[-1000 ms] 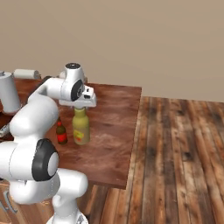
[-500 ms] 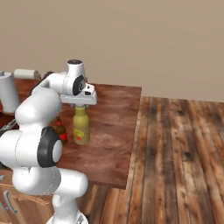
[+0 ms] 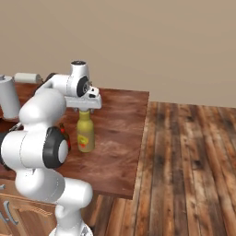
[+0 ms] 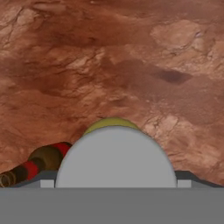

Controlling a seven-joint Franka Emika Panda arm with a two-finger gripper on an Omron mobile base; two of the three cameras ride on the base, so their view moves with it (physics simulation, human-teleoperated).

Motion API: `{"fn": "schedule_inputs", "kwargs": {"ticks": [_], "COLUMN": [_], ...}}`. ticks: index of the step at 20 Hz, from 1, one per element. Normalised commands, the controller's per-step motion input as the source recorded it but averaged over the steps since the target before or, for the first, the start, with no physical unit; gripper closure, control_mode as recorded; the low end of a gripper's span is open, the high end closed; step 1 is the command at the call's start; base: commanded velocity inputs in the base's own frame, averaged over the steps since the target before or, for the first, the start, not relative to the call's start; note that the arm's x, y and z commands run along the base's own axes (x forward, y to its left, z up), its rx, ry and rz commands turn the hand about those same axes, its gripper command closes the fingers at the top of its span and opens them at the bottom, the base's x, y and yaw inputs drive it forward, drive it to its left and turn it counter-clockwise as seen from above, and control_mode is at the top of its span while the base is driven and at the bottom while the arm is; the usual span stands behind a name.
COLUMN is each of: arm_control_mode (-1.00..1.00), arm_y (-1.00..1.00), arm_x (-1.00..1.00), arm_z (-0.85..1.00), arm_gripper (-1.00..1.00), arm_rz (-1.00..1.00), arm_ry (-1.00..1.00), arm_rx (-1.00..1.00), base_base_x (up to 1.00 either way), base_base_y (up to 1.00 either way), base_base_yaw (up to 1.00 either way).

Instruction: Place the drinks on the dining counter in a tight cluster.

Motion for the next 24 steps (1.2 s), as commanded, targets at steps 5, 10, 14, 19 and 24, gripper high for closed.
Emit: {"fn": "schedule_inputs", "kwargs": {"ticks": [5, 10, 14, 19, 24], "arm_control_mode": [-1.0, -1.0, -1.0, -1.0, -1.0], "arm_y": [0.01, 0.03, 0.0, 0.0, 0.0], "arm_x": [0.0, 0.0, 0.0, 0.0, 0.0], "arm_z": [-0.28, -0.24, -0.03, 0.0, 0.06], "arm_gripper": [1.0, -1.0, -1.0, -1.0, -1.0], "arm_rz": [0.0, 0.0, 0.0, 0.0, 0.0], "arm_ry": [0.0, 0.0, -0.03, 0.0, 0.0], "arm_rx": [0.0, 0.0, 0.0, 0.0, 0.0], "base_base_x": [0.0, 0.0, 0.0, 0.0, 0.0], "base_base_y": [0.0, 0.0, 0.0, 0.0, 0.0], "base_base_yaw": [0.0, 0.0, 0.0, 0.0, 0.0]}}
